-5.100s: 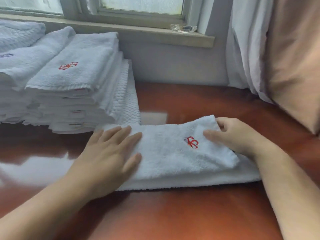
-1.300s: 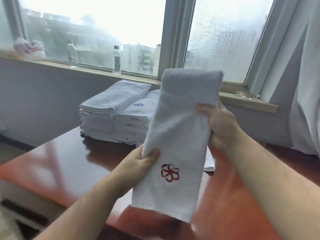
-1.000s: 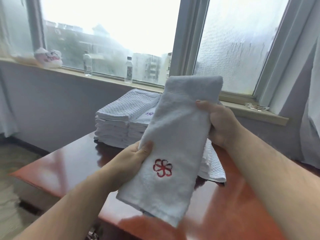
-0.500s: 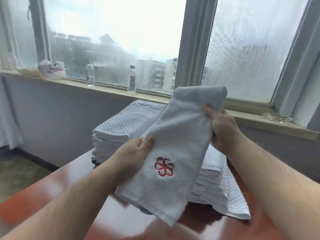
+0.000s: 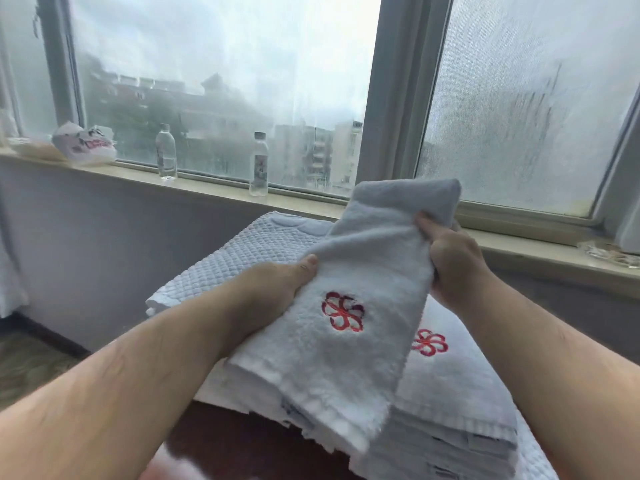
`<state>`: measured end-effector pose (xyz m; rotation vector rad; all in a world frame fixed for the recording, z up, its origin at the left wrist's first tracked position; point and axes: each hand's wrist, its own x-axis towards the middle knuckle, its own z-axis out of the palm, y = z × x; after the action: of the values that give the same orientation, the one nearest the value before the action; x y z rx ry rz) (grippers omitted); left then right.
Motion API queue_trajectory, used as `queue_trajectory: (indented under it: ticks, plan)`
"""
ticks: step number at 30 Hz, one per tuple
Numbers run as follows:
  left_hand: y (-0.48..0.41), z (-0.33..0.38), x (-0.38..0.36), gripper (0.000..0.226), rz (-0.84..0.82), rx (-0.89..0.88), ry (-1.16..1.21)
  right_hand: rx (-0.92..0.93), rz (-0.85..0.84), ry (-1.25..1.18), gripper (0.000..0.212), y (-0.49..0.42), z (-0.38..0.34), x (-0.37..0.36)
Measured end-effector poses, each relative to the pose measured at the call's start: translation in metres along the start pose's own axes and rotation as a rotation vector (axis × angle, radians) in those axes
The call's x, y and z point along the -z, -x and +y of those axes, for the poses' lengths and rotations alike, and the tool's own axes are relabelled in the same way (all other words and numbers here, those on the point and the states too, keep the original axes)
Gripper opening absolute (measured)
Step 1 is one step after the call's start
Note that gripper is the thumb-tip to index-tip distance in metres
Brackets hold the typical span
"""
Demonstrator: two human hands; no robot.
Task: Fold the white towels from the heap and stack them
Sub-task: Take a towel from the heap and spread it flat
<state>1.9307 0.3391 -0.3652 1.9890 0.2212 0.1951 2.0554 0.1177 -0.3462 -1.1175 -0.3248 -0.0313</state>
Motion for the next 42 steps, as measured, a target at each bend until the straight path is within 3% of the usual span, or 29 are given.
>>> queue_trajectory:
  ticks: [4,10,11,13,15,16,17,20,24,27,29,31,33,35,37,42]
  plan:
    - [-0.017,0.010,0.001,0.049,-0.148,0.112,0.208,0.001,0.040,0.047,0.021,-0.026,0.008,0.003]
    - [-0.044,0.009,0.003,0.035,-0.225,-0.033,0.426,0.091,0.023,0.035,0.030,-0.070,0.011,-0.003]
    - [-0.047,0.007,0.002,0.036,-0.190,-0.024,0.401,0.103,0.038,0.056,0.029,-0.077,0.016,-0.005]
    - [-0.054,0.000,-0.002,0.041,-0.105,-0.003,0.086,0.076,0.107,0.178,0.024,-0.087,0.036,-0.003]
    - [-0.058,-0.005,-0.009,0.049,-0.077,0.021,-0.370,-0.023,0.166,0.540,0.025,-0.093,0.064,0.007]
    - [-0.060,-0.006,-0.012,0.051,-0.066,0.019,-0.488,-0.093,0.181,0.749,0.033,-0.095,0.074,0.012]
    - [-0.062,-0.005,-0.015,0.052,-0.073,0.055,-0.504,-0.136,0.201,0.908,0.040,-0.099,0.079,0.016]
    - [-0.068,-0.002,-0.012,0.059,-0.066,0.093,-0.528,-0.192,0.238,0.881,0.047,-0.111,0.073,0.012]
    - [-0.066,-0.003,-0.007,0.039,0.062,-0.044,-0.566,-0.210,0.324,1.012,0.058,-0.114,0.070,0.009]
    - [-0.059,-0.007,-0.010,0.042,0.177,-0.221,-0.630,0.068,0.411,1.240,0.062,-0.097,0.073,0.003]
    - [-0.057,-0.006,-0.012,0.047,0.180,-0.318,-0.658,0.409,0.328,1.442,0.060,-0.091,0.068,-0.006]
    - [-0.056,-0.006,-0.015,0.070,0.052,-0.300,-0.684,0.515,0.156,1.604,0.047,-0.094,0.058,-0.020]
    - [-0.054,-0.014,-0.018,0.107,-0.094,-0.255,-0.787,0.351,-0.008,1.740,0.038,-0.100,0.053,-0.031]
    - [-0.049,-0.025,-0.019,0.125,-0.128,-0.238,-0.890,0.127,-0.142,1.829,0.047,-0.105,0.059,-0.034]
    - [-0.050,-0.036,-0.018,0.126,-0.112,-0.239,-0.907,0.042,-0.185,1.829,0.054,-0.110,0.071,-0.030]
    - [-0.058,-0.045,-0.022,0.130,-0.113,-0.255,-0.921,0.025,-0.240,1.817,0.058,-0.123,0.086,-0.018]
